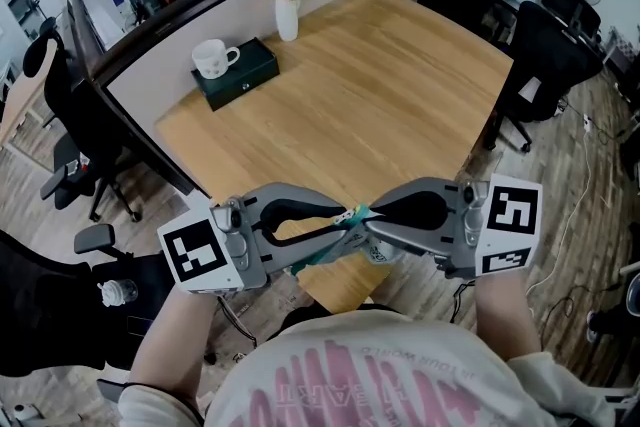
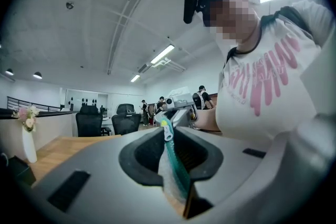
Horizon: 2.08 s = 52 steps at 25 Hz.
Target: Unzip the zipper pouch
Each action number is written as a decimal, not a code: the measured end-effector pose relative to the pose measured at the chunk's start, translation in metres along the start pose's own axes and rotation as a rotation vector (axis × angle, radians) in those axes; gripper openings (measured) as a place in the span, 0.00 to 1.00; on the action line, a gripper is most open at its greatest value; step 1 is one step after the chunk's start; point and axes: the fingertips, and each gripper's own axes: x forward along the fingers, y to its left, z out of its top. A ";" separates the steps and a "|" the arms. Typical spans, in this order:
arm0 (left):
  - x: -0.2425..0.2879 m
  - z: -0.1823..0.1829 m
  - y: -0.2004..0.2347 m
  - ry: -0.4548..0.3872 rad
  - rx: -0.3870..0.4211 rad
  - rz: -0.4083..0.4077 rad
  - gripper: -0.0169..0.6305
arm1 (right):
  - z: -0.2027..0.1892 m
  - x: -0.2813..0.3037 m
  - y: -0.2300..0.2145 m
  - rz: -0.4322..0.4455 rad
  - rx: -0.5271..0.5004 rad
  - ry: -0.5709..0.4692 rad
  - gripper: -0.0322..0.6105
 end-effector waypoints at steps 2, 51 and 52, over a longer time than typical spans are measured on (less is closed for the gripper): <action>0.000 0.001 0.000 -0.007 -0.007 0.001 0.11 | 0.001 0.000 0.001 0.002 -0.001 -0.001 0.06; 0.006 -0.084 0.003 0.622 -0.118 0.194 0.08 | -0.075 0.017 -0.021 -0.144 -0.047 0.347 0.05; 0.006 -0.086 0.003 0.634 -0.116 0.199 0.08 | -0.077 0.018 -0.022 -0.148 -0.044 0.353 0.05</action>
